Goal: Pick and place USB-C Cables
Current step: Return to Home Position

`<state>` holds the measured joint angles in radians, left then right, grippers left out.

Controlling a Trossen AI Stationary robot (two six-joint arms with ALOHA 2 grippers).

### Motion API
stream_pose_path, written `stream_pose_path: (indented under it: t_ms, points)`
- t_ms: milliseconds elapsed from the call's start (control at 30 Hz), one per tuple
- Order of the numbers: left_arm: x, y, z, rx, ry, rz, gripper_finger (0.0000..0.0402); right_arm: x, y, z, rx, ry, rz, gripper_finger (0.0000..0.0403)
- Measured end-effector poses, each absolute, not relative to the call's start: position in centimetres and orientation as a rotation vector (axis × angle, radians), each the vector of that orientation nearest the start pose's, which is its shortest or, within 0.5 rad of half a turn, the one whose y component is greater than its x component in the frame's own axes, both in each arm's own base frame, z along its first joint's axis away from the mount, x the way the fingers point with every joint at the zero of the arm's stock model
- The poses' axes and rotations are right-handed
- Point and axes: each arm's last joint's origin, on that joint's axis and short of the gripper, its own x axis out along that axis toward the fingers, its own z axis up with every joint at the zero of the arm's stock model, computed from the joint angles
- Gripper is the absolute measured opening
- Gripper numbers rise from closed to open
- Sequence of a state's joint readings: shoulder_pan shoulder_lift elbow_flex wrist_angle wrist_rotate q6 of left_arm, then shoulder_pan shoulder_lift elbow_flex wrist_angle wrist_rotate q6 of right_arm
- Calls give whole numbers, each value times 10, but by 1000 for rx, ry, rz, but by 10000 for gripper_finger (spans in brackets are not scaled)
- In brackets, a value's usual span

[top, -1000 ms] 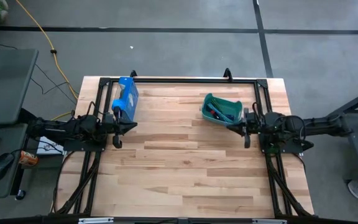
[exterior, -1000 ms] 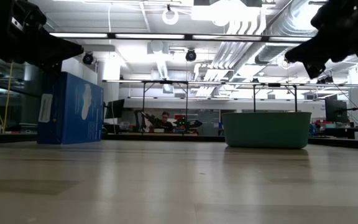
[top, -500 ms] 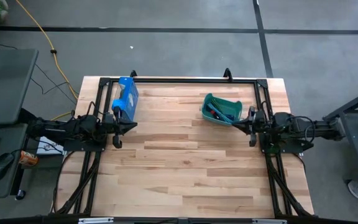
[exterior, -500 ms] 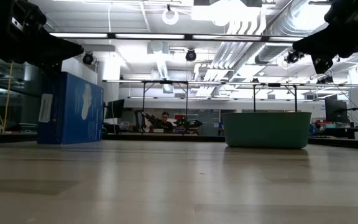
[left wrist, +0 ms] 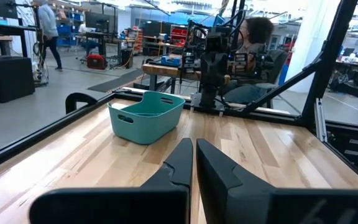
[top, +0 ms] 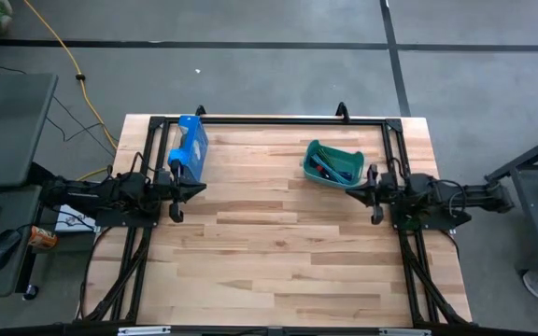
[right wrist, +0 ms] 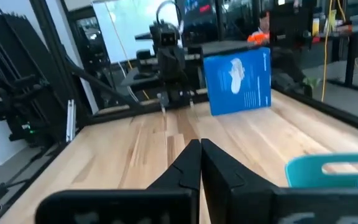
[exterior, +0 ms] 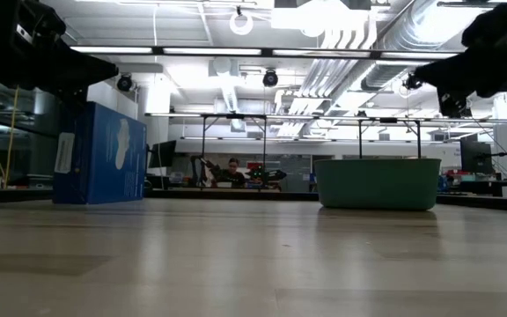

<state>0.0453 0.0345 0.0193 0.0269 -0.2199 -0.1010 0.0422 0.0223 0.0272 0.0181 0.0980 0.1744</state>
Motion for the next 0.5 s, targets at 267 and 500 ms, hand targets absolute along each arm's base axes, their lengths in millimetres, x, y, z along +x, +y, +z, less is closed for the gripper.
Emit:
stream_pose_path:
  t_ms: [267,500]
  points:
    - [98,11,170,-102,-25,265,3,98,2,169,153,-31,-47,0]
    - [98,11,170,-102,-25,265,3,98,2,169,143,-36,-47,0]
